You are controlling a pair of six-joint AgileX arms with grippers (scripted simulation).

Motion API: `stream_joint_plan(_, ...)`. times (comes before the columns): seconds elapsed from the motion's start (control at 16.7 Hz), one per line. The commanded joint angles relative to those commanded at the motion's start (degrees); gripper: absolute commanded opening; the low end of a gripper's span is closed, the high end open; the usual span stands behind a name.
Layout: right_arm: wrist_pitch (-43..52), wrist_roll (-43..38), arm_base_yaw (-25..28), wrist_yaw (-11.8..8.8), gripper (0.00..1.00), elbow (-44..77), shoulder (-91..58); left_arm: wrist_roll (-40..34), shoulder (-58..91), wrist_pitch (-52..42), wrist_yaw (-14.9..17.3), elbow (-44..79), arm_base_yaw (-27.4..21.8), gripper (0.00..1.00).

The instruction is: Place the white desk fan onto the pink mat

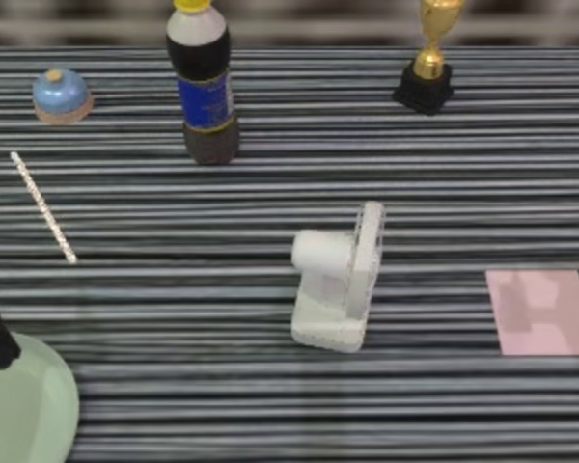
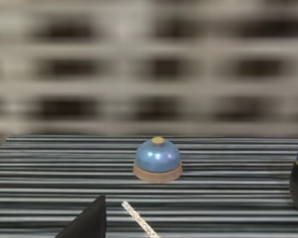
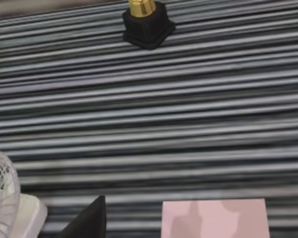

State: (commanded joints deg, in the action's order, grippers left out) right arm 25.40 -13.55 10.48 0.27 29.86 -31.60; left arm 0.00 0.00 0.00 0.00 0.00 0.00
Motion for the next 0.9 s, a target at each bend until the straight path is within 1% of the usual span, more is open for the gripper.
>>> stream_joint_plan(0.6,37.0,-23.9,17.5,-0.3,1.0,62.2,-60.0,0.0,0.0,0.0,0.0,0.0,0.0,1.0)
stream_joint_plan(0.72,43.9,-27.9,20.5,-0.3,1.0,72.1,-70.3,0.0,0.0,0.0,0.0,0.0,0.0,1.0)
stream_joint_plan(0.9,52.9,-32.9,24.2,-0.2,1.0,83.2,-82.8,0.0,0.0,0.0,0.0,0.0,0.0,1.0)
